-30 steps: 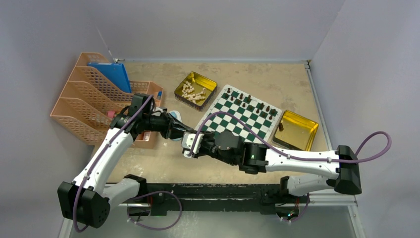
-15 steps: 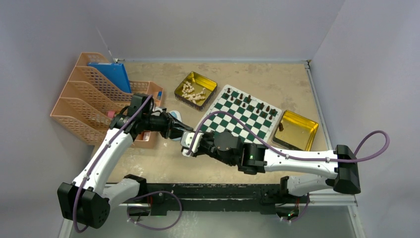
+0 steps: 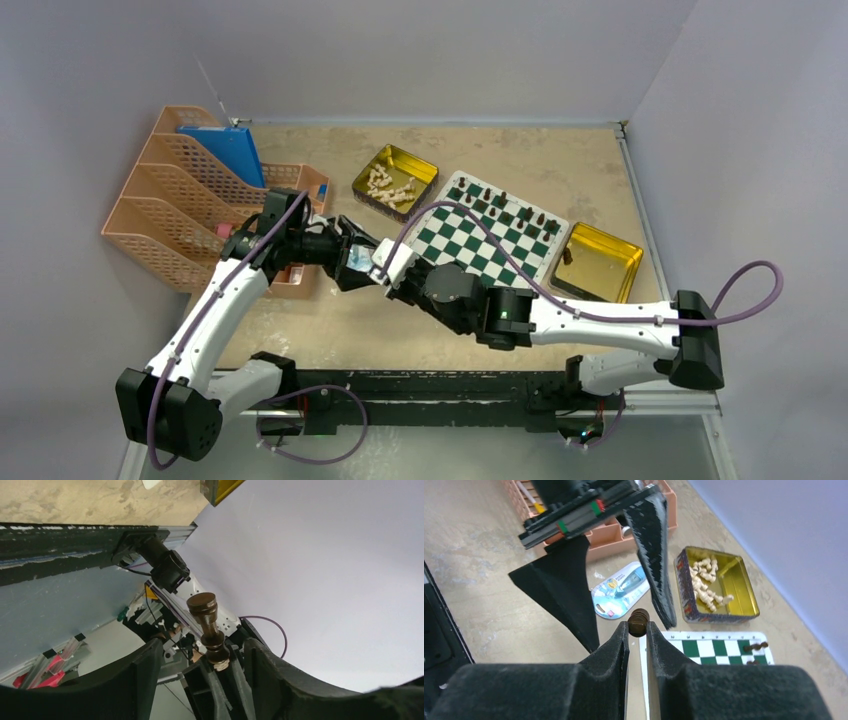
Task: Set up the chess pieces on the board
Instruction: Place the chess piece on the chessboard.
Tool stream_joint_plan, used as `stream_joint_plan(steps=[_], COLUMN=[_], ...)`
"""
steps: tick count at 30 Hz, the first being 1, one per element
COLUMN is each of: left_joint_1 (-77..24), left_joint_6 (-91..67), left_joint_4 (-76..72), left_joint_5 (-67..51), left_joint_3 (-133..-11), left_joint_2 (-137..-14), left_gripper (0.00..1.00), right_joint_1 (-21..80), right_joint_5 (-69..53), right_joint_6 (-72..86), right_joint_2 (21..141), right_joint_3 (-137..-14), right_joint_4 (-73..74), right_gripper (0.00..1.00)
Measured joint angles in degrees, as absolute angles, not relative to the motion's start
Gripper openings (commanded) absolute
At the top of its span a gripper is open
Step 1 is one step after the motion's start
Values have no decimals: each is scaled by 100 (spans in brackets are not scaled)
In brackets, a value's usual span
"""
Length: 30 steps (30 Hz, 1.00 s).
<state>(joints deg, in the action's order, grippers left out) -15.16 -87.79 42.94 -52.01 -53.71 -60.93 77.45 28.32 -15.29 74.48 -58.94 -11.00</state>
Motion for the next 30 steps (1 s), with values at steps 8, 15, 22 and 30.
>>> stream_joint_plan(steps=[8,15,22,30], left_joint_1=[-1498,-1496,-1494,-1500], left_joint_6=[-8433,-7341,-5443,-4032], left_joint_4=[4425,4659,4748,4770], left_joint_5=[-4543,-3728,-3369,-3649], left_joint_3=[-5612,-6298,-7223,-7231], left_joint_2=[-6086,-6263,-6650,-6663], left_gripper=[64,64,64,63], right_joint_1=[6731,4923,3782,2711], right_joint_5=[2591,2600,2405,2250], right_joint_6=[-180,554,1031,1531], right_joint_2=[6958,6938,7804,8685], right_joint_3=[-5859,-6156,-6685,-6855], right_joint_4=[-709,-152,460,829], right_gripper=[0,0,0,0])
